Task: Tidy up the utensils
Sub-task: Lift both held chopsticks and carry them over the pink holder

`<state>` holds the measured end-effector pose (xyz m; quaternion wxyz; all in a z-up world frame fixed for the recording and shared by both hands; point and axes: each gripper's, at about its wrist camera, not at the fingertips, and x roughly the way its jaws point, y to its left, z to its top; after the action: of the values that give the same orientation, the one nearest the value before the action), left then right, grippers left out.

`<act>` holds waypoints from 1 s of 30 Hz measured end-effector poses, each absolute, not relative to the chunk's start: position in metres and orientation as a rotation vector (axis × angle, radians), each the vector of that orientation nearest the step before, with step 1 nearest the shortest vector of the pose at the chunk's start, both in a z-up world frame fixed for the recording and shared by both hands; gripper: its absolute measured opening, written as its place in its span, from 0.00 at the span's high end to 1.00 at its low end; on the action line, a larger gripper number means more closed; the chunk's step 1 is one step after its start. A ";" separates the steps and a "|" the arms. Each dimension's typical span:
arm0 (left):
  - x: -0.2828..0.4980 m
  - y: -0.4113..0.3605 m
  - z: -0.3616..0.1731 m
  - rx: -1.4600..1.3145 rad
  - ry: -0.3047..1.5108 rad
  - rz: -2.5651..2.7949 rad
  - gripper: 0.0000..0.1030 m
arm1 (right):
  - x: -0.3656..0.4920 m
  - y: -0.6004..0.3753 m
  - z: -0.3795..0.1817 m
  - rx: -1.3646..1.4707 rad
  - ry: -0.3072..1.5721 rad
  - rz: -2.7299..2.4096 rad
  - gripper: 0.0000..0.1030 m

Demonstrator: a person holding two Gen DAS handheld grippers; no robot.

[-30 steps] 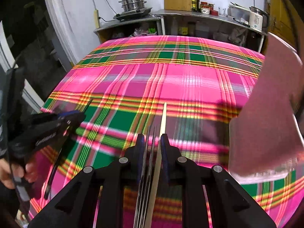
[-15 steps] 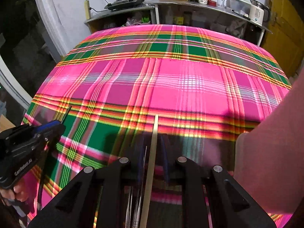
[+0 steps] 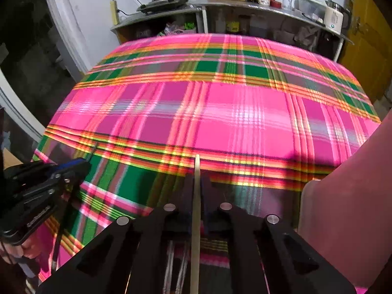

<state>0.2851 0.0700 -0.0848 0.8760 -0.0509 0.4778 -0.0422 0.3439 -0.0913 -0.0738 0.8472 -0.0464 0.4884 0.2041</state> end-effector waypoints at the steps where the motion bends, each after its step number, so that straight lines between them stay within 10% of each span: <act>1: 0.284 0.071 -0.083 -0.113 0.993 -0.091 0.96 | 0.341 -0.090 -0.069 -0.101 1.017 0.438 0.94; 30: 0.207 0.059 0.071 -0.141 0.752 -0.214 0.96 | 0.236 -0.124 0.066 -0.052 0.718 0.494 0.94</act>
<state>0.2068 0.0587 0.0712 0.9222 -0.0687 0.3660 -0.1043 0.2357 -0.1242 0.0659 0.9063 -0.0252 0.3475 0.2394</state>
